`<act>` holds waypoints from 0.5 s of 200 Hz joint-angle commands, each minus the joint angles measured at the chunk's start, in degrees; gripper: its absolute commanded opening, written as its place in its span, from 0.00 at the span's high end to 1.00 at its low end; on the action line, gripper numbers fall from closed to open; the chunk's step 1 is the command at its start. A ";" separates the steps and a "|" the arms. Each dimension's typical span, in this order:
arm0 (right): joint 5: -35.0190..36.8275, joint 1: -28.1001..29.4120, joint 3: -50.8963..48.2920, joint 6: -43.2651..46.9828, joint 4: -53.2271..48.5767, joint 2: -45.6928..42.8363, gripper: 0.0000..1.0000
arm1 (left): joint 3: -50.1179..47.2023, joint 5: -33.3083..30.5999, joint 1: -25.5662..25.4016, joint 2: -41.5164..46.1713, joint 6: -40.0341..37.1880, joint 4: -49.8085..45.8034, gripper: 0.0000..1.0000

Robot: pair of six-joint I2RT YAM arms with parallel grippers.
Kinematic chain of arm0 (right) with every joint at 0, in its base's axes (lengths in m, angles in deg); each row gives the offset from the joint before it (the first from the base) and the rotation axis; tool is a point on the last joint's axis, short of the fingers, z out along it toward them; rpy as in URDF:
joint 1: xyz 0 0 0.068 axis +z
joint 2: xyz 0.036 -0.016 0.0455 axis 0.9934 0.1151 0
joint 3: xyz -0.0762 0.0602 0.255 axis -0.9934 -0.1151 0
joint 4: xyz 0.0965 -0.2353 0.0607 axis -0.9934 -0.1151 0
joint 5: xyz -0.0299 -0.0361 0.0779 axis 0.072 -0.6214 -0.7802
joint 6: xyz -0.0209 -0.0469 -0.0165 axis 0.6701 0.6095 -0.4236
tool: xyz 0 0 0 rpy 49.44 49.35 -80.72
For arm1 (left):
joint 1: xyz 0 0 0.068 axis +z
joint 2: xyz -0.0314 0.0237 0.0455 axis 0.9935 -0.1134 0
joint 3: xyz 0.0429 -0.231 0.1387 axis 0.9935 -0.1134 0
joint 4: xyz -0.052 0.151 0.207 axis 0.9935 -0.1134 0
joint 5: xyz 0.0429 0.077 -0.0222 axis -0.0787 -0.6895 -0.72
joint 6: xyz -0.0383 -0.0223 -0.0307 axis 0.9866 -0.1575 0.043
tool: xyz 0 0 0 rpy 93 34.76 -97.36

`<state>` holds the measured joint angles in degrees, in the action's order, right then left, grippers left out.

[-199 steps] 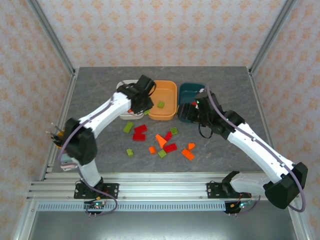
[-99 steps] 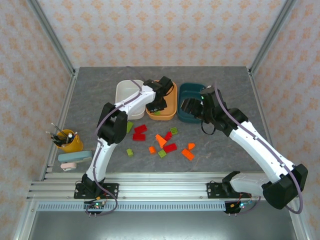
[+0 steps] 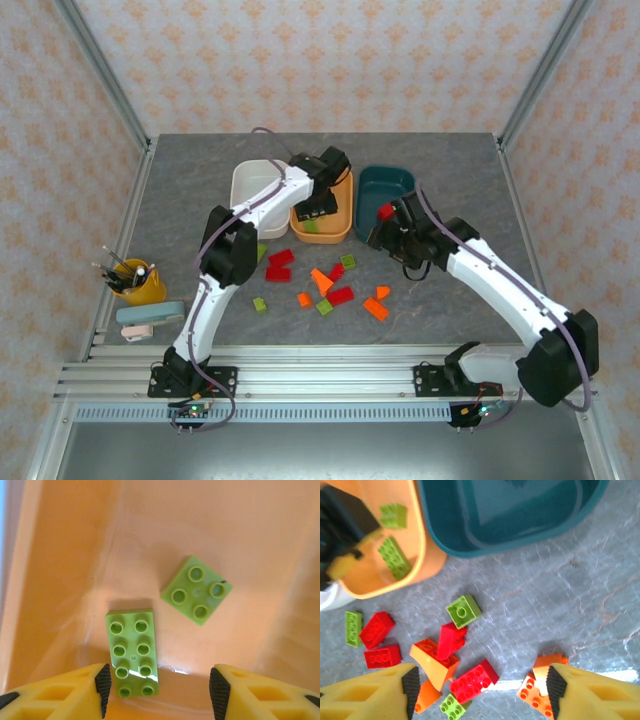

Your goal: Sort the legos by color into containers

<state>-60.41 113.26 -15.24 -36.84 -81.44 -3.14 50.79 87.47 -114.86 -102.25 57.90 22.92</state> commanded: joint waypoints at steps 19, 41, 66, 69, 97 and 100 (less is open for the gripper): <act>-0.41 3.62 1.28 -0.74 -4.90 4.39 0.35 | 0.03 -1.82 -0.09 12.31 0.11 -2.02 0.37; 0.06 6.09 0.44 -6.02 -3.82 5.74 0.36 | -8.10 -1.98 -0.65 21.84 -1.24 2.13 0.34; -1.55 8.23 -2.44 -16.87 0.39 6.73 0.40 | -22.90 -1.76 -2.21 35.45 -3.25 8.40 0.29; -1.78 8.53 -2.54 -18.23 0.81 7.05 0.40 | -25.31 -1.66 -2.43 37.12 -3.33 9.16 0.28; -4.14 10.87 -3.32 -29.66 2.33 10.61 0.41 | -44.55 -0.73 -4.79 51.86 -2.92 15.54 0.26; -4.51 11.10 -3.50 -30.71 2.85 10.89 0.41 | -46.50 -0.76 -5.09 53.41 -2.83 16.09 0.25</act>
<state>-62.90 122.75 -17.33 -54.48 -80.93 5.14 17.04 87.42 -118.10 -55.87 56.10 33.85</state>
